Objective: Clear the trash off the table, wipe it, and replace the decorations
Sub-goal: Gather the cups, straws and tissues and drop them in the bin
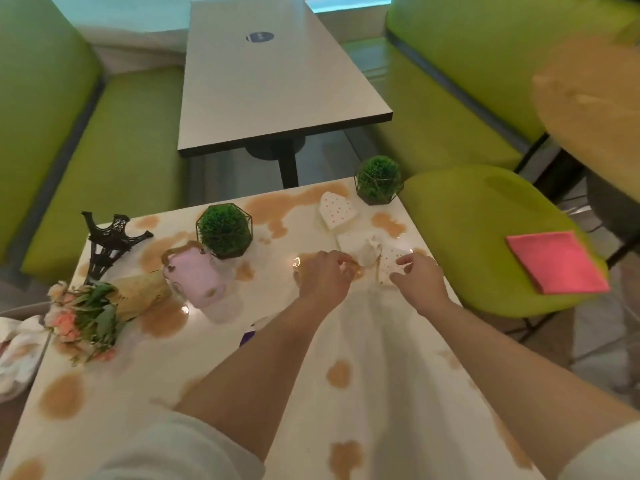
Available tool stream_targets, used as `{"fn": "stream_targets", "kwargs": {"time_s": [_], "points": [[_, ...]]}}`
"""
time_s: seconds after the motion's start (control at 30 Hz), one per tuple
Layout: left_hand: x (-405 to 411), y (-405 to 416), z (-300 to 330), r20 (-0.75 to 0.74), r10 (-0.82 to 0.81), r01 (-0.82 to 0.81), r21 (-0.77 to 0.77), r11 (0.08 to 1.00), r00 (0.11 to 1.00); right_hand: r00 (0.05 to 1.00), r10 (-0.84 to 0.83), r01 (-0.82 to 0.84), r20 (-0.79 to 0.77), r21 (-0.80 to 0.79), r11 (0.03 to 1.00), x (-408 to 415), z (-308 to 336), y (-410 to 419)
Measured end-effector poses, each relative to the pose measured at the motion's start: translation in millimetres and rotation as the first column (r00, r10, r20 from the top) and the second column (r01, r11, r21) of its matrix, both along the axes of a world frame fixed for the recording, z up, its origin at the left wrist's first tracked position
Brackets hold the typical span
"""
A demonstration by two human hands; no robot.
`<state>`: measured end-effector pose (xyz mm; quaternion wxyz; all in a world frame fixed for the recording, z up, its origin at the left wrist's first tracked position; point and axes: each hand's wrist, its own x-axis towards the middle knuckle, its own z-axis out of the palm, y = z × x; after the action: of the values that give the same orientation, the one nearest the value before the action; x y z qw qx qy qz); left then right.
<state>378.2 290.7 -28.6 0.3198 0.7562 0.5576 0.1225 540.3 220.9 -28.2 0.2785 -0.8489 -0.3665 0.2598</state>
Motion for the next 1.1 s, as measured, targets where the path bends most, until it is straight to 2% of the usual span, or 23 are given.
{"fn": "stream_targets", "kwargs": {"time_s": [0.1,0.23,0.37,0.47,0.67,0.87,0.97,1.1], "points": [[26,6,-3,-0.057,-0.041,0.042,0.012,0.999,0.998,0.986,0.088,-0.077,0.144,-0.080,0.994,23,-9,6],[51,18,-11,-0.087,-0.090,0.096,0.059,0.994,0.992,0.954,0.251,-0.214,0.165,-0.213,0.953,46,-21,14],[62,28,-26,-0.223,-0.179,0.201,0.082,0.976,0.958,0.878,0.393,-0.318,0.273,-0.281,0.905,53,-33,16],[65,32,-33,-0.291,-0.203,0.241,0.099,0.965,0.935,0.861,0.391,-0.322,0.324,-0.246,0.914,53,-41,15],[72,38,-44,-0.197,-0.128,0.157,0.141,0.978,0.972,0.889,0.285,-0.237,0.358,-0.171,0.956,49,-46,9],[66,36,-37,0.084,0.114,-0.121,0.086,0.989,0.990,0.983,0.038,-0.047,0.180,0.048,0.998,40,-45,-1],[49,32,-21,0.199,0.219,-0.231,0.039,0.972,0.955,0.996,-0.089,0.087,0.015,0.103,0.991,28,-36,0],[18,23,-3,0.349,0.363,-0.371,-0.047,0.927,0.864,0.946,-0.186,0.228,-0.264,0.138,0.964,6,-24,5]]}}
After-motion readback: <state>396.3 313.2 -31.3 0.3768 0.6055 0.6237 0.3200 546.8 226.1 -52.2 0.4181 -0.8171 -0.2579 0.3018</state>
